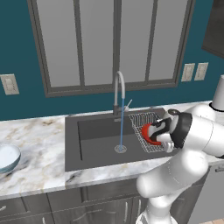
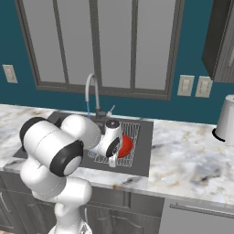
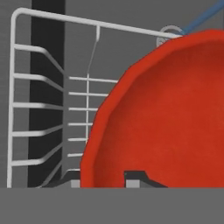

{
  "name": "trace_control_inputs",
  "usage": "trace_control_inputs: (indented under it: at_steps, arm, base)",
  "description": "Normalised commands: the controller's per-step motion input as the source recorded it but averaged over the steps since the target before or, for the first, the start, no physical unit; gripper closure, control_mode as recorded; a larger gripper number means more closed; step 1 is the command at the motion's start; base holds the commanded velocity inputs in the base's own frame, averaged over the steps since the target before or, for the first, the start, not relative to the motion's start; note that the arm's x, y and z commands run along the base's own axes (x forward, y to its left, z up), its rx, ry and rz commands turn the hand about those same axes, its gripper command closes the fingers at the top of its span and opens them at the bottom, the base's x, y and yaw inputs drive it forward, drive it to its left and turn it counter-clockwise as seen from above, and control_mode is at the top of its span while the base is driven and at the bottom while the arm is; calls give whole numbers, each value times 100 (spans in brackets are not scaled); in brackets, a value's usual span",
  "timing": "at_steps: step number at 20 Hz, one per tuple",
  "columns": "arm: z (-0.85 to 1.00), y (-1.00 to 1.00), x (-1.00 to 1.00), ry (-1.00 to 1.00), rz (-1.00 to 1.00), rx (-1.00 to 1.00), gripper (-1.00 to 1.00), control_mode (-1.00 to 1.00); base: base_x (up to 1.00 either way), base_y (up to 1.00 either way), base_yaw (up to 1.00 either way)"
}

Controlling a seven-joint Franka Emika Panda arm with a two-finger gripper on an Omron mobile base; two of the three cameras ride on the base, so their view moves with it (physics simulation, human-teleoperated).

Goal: Rinse each bowl for a few seconds and place them down in the sink or on the counter.

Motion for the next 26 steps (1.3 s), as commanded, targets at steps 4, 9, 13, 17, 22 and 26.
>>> trace_control_inputs:
  at_steps: [4,9,13,17,22,26]
  arm:
    - [-6,-1,0,3,1,0,-100,-100]
    - [0,-3,0,3,0,1,-100,-100]
    - [9,-10,-2,0,1,1,-100,-100]
    - [16,-12,-12,0,2,1,-100,-100]
    - [32,-2,-13,-1,2,1,-100,-100]
    - [52,0,-18,-2,5,0,-100,-100]
  base:
    - [0,0,0]
    - [0,0,0]
    - [0,0,0]
    - [0,0,0]
    - [0,0,0]
    - [0,0,0]
